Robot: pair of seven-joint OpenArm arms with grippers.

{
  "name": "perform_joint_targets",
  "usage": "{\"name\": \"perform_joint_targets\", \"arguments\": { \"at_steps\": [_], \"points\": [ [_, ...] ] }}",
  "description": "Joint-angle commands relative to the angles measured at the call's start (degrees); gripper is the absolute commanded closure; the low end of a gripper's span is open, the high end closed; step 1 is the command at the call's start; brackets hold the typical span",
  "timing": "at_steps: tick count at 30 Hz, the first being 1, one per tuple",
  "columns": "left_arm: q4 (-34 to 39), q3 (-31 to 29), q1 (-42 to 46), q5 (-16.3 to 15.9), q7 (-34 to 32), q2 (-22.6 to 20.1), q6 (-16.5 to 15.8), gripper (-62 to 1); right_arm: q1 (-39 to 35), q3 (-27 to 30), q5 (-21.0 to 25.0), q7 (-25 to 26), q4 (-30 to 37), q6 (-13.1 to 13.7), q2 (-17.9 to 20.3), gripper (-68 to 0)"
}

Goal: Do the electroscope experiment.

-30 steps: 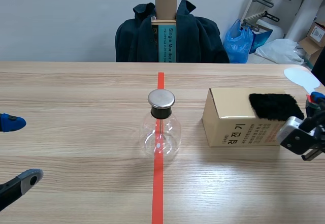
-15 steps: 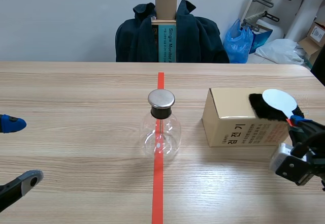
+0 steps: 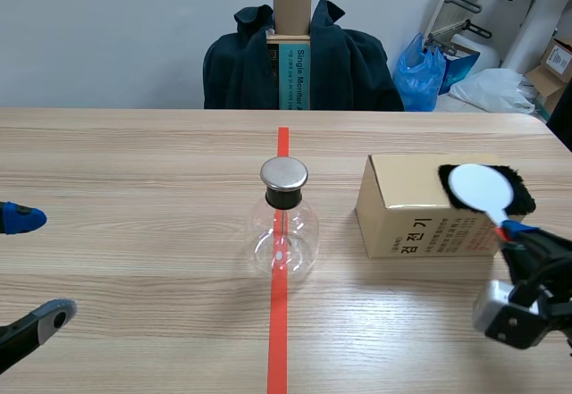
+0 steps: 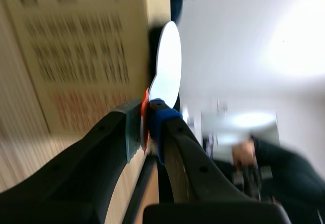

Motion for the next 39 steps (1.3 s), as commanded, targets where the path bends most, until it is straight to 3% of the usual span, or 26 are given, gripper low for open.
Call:
{"name": "perform_joint_targets", "arguments": {
  "at_steps": [1, 5, 6, 10, 11, 15, 17, 20, 21, 24, 26, 29, 30, 31, 35, 36, 39],
  "points": [
    [0.57, 0.00, -0.61, -0.81, -0.98, 0.31, -0.09, -62.3, 0.39, 0.42, -0.04, -0.70, 0.96, 0.33, 1.01, -0.7],
    [0.57, 0.00, -0.61, -0.81, -0.98, 0.31, -0.09, -62.3, 0.39, -0.33, -0.33, 7.87, 0.96, 0.61, 1.07, -0.7],
    [0.57, 0.00, -0.61, -0.81, -0.98, 0.31, -0.09, -62.3, 0.39, -0.59, -0.50, 7.32, 0.96, 0.59, 0.90, -0.7],
    [0.57, 0.00, -0.61, -0.81, -0.98, 0.31, -0.09, -62.3, 0.39, -0.66, -0.98, -3.91, 0.96, 0.72, 0.81, -0.7],
    [0.57, 0.00, -0.61, -0.81, -0.98, 0.31, -0.09, -62.3, 0.39, -0.66, -0.87, -4.04, 0.96, 1.36, 0.94, -0.7],
    [0.57, 0.00, -0.61, -0.81, -0.98, 0.31, -0.09, -62.3, 0.39, -1.55, -1.25, 6.21, 0.96, 2.32, 0.81, -0.7],
    [0.57, 0.00, -0.61, -0.81, -0.98, 0.31, -0.09, -62.3, 0.42, -2.16, -2.08, 3.26, 0.96, 1.77, 0.81, -0.7],
    [0.57, 0.00, -0.61, -0.81, -1.01, 0.31, -0.09, -62.3, 0.52, -1.90, -1.97, -7.34, 0.96, 1.03, 0.92, -0.7],
    [0.57, 0.00, -0.61, -0.81, -1.01, 0.31, -0.09, -62.3, 0.52, -1.86, -1.99, -7.69, 0.96, 1.05, 1.03, -0.7],
    [0.57, 0.00, -0.61, -0.81, -1.01, 0.31, -0.09, -62.3, 0.52, -1.90, -2.21, 3.48, 0.96, 0.76, 1.11, -0.7],
    [0.57, 0.00, -0.61, -0.81, -1.01, 0.31, -0.09, -62.3, 0.55, -2.10, -2.14, 6.10, 0.96, 0.37, 0.90, -0.7],
    [0.57, 0.00, -0.61, -0.81, -1.01, 0.31, -0.09, -62.3, 0.52, -2.05, -2.01, -6.01, 0.98, -0.76, 0.00, -0.7],
    [0.57, 0.00, -0.61, -0.81, -1.01, 0.31, -0.09, -62.3, 0.50, -2.03, -2.03, -7.41, 0.96, -0.70, 0.22, -0.7],
    [0.57, 0.00, -0.61, -0.81, -0.98, 0.31, -0.09, -62.3, 0.50, -2.03, -2.08, -6.21, 0.96, -0.70, 0.59, -0.7],
    [0.57, 0.00, -0.61, -0.81, -0.98, 0.31, -0.09, -62.3, 0.76, -2.19, -2.43, 6.82, 1.20, -0.96, 0.79, -0.7],
    [0.57, 0.00, -0.61, -0.81, -0.98, 0.31, -0.09, -62.3, 0.83, -2.21, -2.40, 6.05, 1.25, -1.16, 0.42, -0.7],
    [0.57, 0.00, -0.61, -0.81, -1.01, 0.33, -0.09, -62.3, 0.79, -2.19, -2.45, -5.55, 1.22, -2.14, -0.33, -0.7]
  ]
}}
